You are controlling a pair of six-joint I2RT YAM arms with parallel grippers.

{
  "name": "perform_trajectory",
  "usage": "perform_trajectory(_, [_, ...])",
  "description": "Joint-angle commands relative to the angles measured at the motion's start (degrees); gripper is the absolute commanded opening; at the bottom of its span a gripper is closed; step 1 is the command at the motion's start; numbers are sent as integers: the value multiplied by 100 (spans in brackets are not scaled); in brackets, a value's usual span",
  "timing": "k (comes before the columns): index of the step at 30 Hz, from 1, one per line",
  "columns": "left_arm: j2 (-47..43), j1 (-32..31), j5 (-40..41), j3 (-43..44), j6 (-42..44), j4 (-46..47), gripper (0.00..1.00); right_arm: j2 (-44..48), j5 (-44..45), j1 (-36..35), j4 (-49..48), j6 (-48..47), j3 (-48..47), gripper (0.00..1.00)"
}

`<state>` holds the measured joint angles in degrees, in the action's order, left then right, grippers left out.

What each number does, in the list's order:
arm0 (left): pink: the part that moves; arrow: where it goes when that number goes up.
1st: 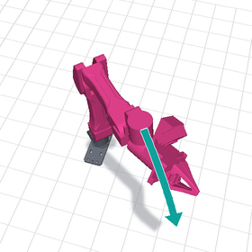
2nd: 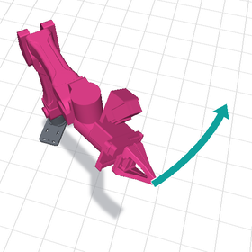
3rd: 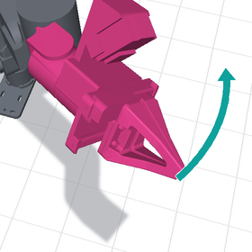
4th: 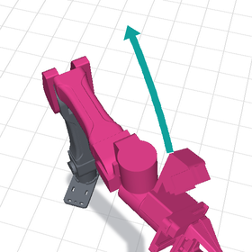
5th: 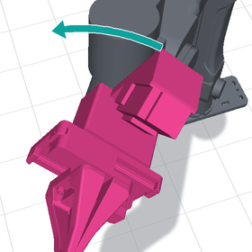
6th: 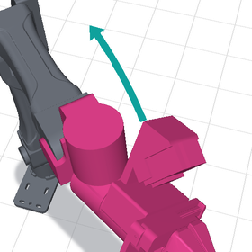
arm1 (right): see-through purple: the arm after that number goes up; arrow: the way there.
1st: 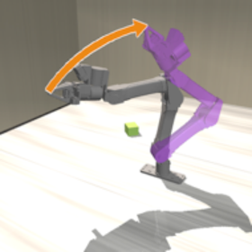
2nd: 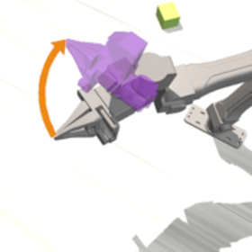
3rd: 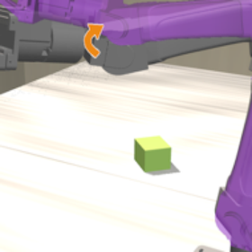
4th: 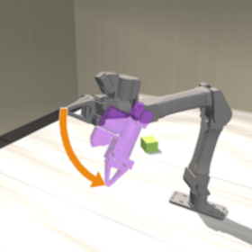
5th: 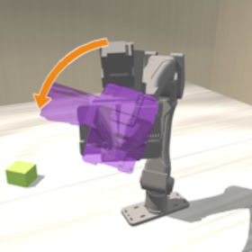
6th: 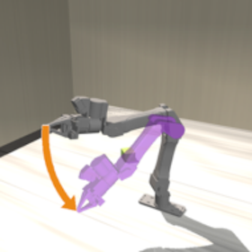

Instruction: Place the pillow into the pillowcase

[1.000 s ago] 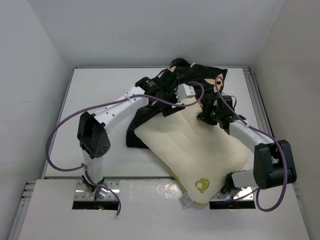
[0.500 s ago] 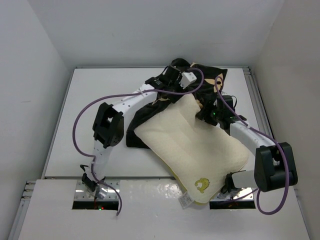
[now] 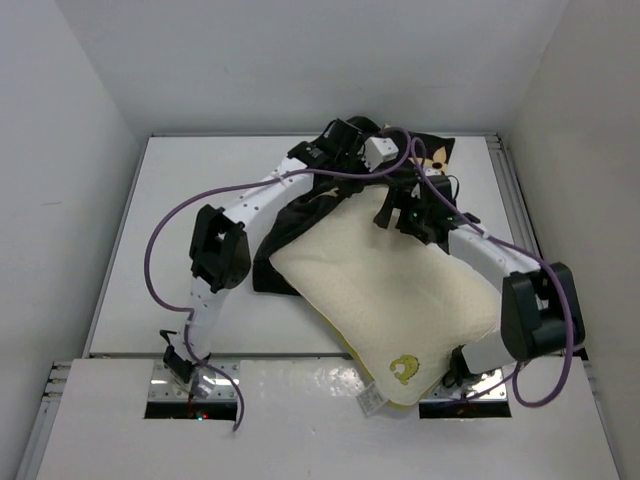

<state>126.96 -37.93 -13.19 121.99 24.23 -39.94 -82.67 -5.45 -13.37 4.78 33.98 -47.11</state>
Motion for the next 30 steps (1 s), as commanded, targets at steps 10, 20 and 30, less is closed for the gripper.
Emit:
perform_trajectory(10, [-839, -127, -1345, 369, 310, -506, 1, -436, -632, -272, -1512, 337, -247, 0])
perform_trajectory(20, [-883, -319, -2080, 430, 477, -724, 0, 1350, 298, -316, -3938, 1567, 1213, 0])
perform_trajectory(30, [-1050, -733, -3568, 380, 1997, -2235, 0, 1236, 2432, -342, -3425, 2313, 633, 0])
